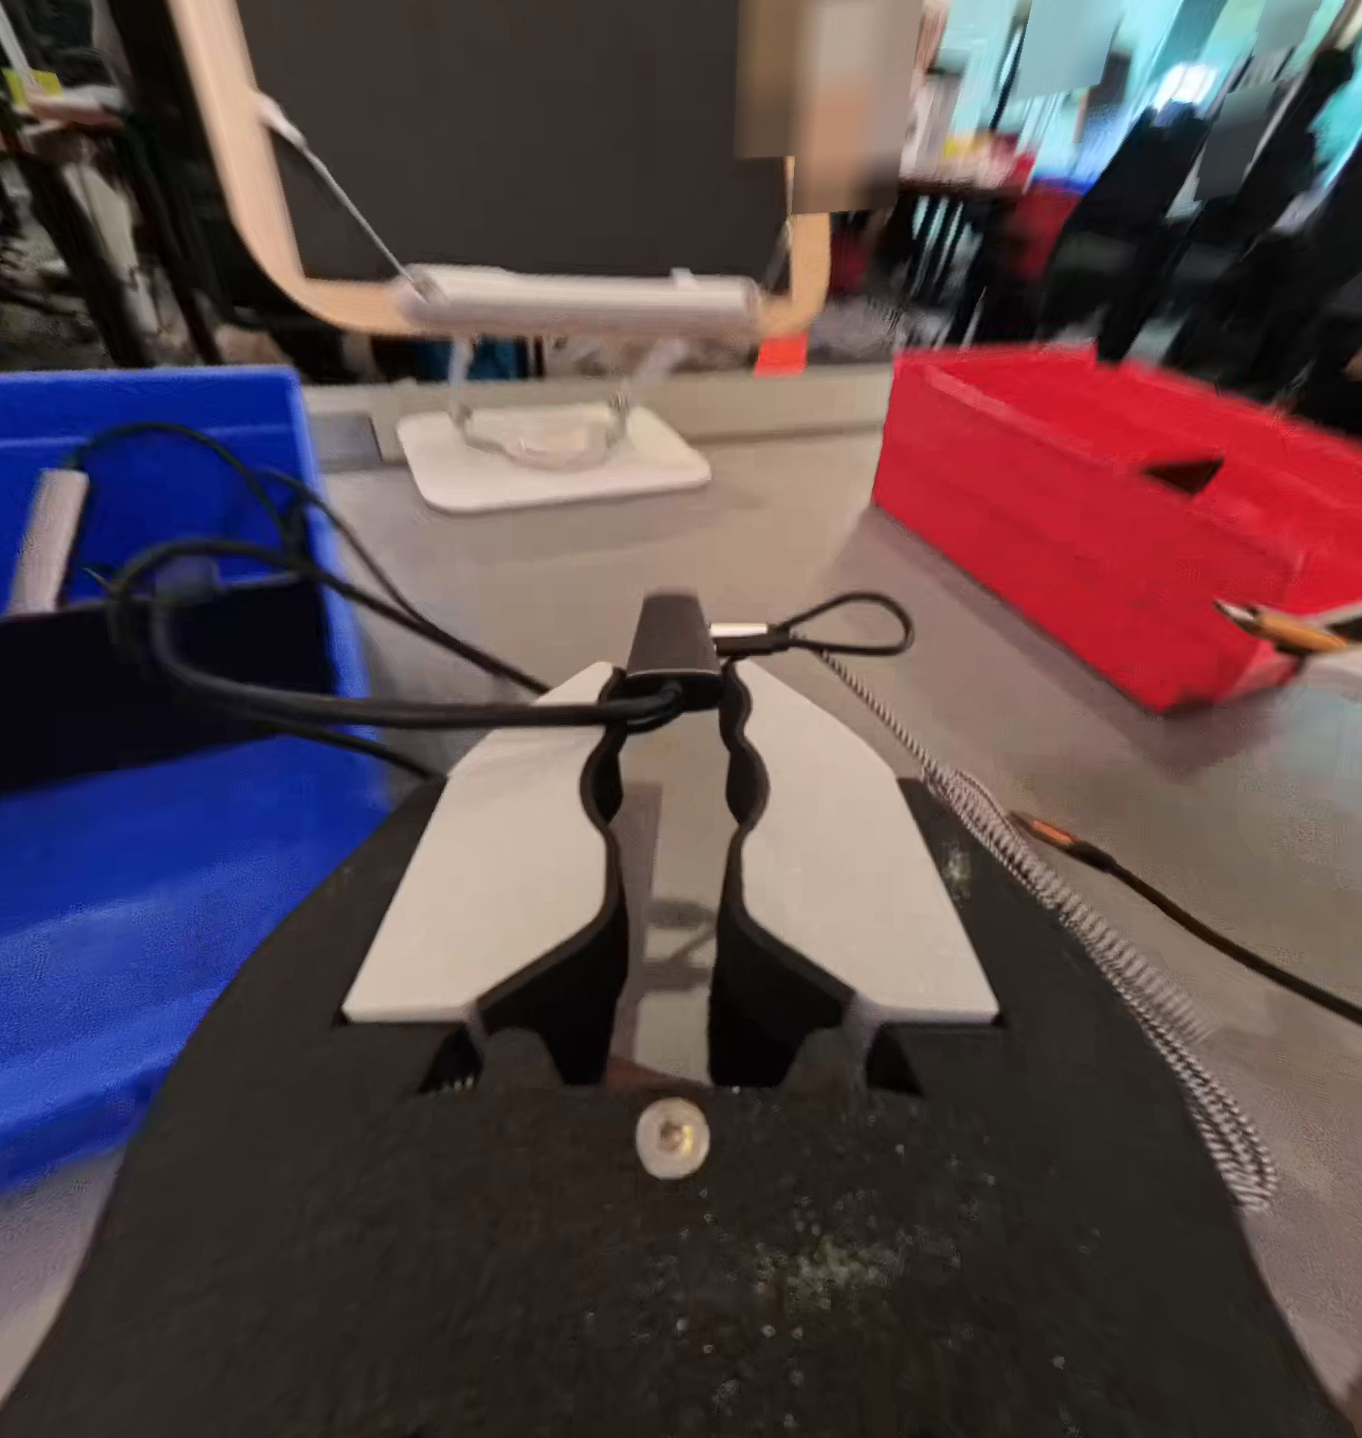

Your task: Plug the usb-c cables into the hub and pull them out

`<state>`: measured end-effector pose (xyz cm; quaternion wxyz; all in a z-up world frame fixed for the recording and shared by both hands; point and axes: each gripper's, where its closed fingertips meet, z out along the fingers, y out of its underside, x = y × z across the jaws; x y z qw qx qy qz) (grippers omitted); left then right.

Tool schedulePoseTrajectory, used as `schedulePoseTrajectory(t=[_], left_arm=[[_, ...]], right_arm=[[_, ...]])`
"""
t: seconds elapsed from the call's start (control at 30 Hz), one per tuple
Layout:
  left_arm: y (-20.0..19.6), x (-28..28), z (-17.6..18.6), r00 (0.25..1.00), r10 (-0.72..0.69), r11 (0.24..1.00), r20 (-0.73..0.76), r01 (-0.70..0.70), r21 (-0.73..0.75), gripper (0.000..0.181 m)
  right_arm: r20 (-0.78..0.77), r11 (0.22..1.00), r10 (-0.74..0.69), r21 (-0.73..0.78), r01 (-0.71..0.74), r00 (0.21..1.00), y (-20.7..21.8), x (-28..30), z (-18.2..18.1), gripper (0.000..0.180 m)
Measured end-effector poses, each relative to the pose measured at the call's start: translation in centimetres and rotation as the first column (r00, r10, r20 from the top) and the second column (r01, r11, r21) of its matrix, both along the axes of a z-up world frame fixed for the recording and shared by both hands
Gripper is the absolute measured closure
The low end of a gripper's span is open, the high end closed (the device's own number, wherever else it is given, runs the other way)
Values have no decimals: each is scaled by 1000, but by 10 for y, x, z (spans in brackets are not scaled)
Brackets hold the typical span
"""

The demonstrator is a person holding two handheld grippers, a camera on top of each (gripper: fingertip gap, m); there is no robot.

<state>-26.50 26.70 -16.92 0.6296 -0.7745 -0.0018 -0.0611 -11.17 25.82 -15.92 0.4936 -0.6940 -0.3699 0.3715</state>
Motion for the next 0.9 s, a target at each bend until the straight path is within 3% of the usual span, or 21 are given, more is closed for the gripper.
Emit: schedulePoseTrajectory(t=[0.1,0.2,0.27,0.4,0.53,0.63,0.7,0.77,0.83,0.9], left_arm=[[-6,-5,26,981,-57,992,-183,77,100,158],[-7,10,25,958,-78,989,-274,110,104,158],[-6,19,21,960,-146,977,-239,177,116,158],[-2,15,17,977,-160,977,-141,177,119,158],[-3,5,16,974,-146,979,-175,168,118,158],[-4,4,15,972,-150,979,-180,172,111,158],[-4,8,13,969,-167,977,-181,187,99,158],[-5,12,10,963,-183,975,-198,204,88,158],[-3,15,8,958,-196,973,-208,216,80,158],[-4,18,8,958,-209,970,-199,228,80,158]], right_arm=[[-69,996,66,-59,-70,995,8,14,3,169],[51,986,142,-99,-137,989,10,7,-22,168],[117,983,173,-83,-164,978,4,-2,-39,169],[359,984,179,-70,-164,916,-1,-8,-80,169],[438,973,219,-166,-161,872,1,2,-103,168],[430,950,304,-207,-235,850,-7,10,-94,147],[454,912,408,-246,-329,792,-23,22,-89,140],[514,880,475,-266,-394,714,-38,36,-90,117],[580,885,461,-247,-394,672,-44,46,-97,89],[632,904,425,-260,-340,648,-43,51,-112,77]])
